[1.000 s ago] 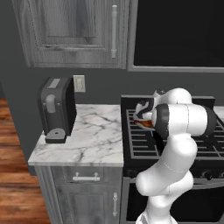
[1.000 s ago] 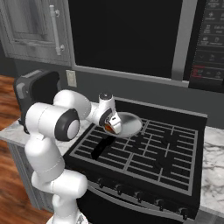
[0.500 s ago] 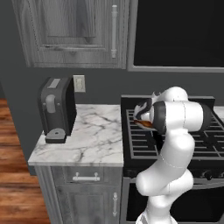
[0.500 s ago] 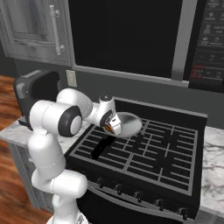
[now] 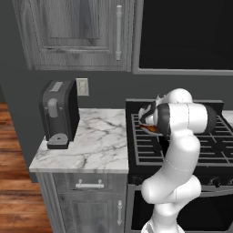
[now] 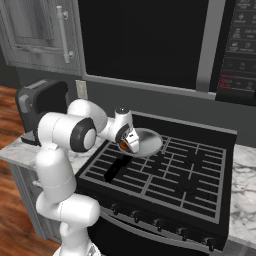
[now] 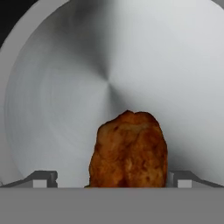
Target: Take the chicken drumsticks from the pan and place one on each plate on the dining counter.
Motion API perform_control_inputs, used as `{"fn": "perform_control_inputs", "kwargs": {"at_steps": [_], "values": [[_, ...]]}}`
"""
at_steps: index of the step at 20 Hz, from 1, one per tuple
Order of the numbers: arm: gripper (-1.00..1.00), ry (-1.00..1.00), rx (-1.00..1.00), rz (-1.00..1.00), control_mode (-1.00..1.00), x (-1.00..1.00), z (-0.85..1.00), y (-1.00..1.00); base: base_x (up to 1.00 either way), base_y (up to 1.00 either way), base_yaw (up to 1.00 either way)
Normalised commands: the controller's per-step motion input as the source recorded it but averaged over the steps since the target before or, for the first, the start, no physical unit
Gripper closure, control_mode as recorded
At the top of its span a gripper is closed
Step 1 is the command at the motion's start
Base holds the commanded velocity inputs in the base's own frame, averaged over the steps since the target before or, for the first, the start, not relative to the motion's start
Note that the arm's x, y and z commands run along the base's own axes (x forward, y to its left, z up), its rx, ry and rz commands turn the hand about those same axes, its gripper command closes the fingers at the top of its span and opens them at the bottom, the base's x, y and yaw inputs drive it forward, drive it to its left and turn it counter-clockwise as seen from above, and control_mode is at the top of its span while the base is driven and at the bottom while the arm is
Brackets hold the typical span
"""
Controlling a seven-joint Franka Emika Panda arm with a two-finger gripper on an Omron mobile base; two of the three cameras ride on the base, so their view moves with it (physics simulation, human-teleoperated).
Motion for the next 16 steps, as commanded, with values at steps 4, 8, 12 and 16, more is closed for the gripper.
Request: {"fn": "perform_control_inputs", "kwargs": {"at_steps": [4, 8, 12, 16], "values": [[-1.00, 0.01, 0.00, 0.00, -1.00, 0.01, -0.15, 0.01, 0.00, 0.00, 0.00], [-1.00, 0.05, 0.00, 0.00, -1.00, -0.01, -0.21, 0.03, 0.00, 0.00, 0.00], [-1.00, 0.01, -0.02, 0.00, -1.00, 0.00, -0.13, 0.01, 0.00, 0.00, 0.00], [-1.00, 0.00, -0.04, 0.00, -1.00, 0.01, -0.09, 0.02, 0.00, 0.00, 0.00]]}}
